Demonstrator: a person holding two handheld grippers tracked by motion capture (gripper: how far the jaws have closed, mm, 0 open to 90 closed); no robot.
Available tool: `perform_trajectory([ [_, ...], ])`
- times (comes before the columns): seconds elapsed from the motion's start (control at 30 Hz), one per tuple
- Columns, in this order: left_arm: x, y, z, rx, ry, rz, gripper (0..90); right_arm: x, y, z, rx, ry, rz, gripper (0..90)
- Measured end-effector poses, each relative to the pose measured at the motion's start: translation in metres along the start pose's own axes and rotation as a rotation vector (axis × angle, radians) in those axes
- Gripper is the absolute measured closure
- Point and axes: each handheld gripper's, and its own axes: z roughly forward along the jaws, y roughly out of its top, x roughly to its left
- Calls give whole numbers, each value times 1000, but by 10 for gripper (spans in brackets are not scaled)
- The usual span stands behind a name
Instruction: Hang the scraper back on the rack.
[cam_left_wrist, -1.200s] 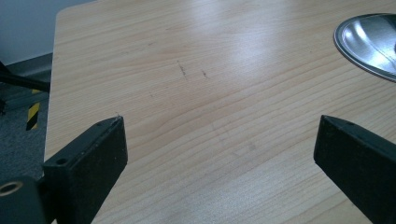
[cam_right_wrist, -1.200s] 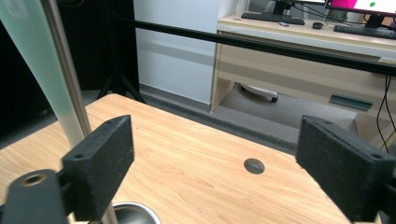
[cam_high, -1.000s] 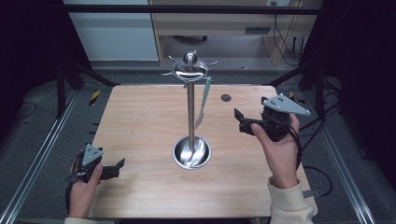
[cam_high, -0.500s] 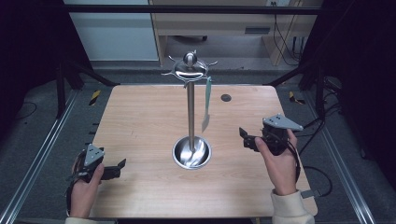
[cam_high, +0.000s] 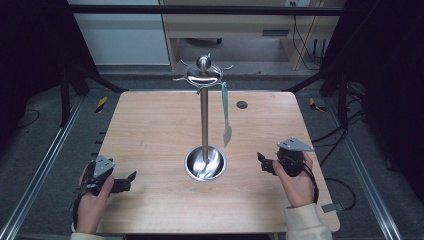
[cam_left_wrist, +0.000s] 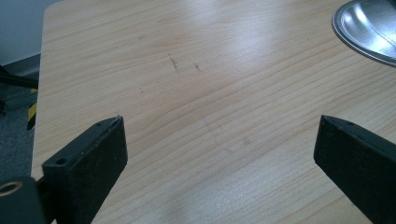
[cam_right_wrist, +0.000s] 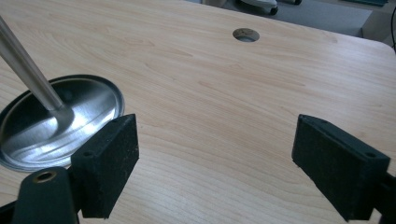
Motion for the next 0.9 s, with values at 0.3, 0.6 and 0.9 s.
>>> perform_trajectory([
  [0.3,-1,0,2,4,-4,2,25,0,-15,18,24,-6,-16,159],
  [0.6,0,0,3,-1,33,15,29,-12,-22,32,45,-52,17,157],
  [0.9,-1,-1,6,10,45,19,35,-25,-27,43,64,-98,12,155],
])
